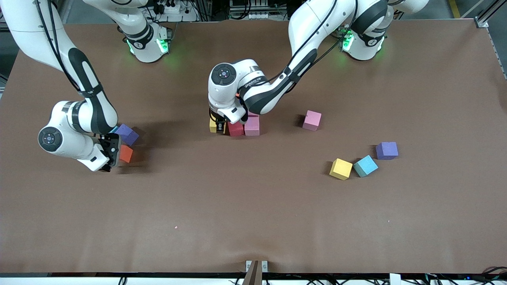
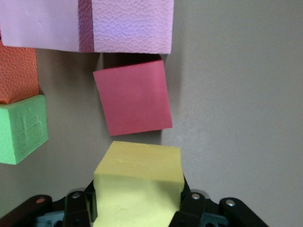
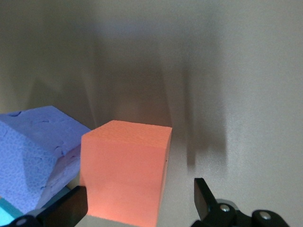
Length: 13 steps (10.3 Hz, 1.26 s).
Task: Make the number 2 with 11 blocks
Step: 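Carry yellow with the left gripper while the right gripper reaches orange, then place yellow under red with the left gripper while the right gripper grasps orange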
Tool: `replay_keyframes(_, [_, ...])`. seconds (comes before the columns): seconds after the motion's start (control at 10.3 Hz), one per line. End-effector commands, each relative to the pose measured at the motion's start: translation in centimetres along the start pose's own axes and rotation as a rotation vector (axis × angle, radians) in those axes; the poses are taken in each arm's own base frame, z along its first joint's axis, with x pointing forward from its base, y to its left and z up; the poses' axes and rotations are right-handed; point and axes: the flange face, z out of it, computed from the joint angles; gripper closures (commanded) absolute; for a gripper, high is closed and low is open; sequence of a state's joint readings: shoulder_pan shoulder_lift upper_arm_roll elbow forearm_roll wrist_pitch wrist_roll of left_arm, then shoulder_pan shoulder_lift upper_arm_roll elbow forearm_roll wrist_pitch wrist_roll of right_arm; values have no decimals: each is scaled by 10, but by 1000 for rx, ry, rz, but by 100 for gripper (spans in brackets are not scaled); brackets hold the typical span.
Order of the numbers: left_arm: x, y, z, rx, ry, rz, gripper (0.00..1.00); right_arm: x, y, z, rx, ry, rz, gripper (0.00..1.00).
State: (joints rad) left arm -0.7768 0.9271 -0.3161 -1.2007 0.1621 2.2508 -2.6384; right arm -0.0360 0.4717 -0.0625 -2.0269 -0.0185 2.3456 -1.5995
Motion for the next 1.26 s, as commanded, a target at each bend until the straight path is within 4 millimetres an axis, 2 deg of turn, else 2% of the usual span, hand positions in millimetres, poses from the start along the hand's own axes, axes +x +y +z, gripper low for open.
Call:
replay_keyframes(0.0, [-4, 1, 13, -17, -4, -24, 89, 6, 3, 6, -7, 36, -6, 0])
replay_keyframes(0.29, [1, 7, 21, -39, 11, -19, 89, 20, 6, -17, -8, 37, -27, 0])
replay_keyframes(0.48, [3, 4, 30, -31, 22, -8, 88, 27, 4, -23, 16, 63, -16, 0])
replay_keyframes(0.68, [5, 2, 36, -25, 32, -1, 88, 30, 1, -38, 16, 64, -18, 0])
replay_keyframes(0.77, [3, -1, 37, -24, 33, 9, 88, 36, -3, -38, 38, 66, -21, 0])
replay_keyframes(0.97, [3, -6, 41, -16, 41, 31, 88, 32, -14, -11, 18, 74, -4, 0])
replay_keyframes(1.16, [3, -10, 43, -5, 48, 50, 88, 31, -12, -3, -17, 74, -1, 0])
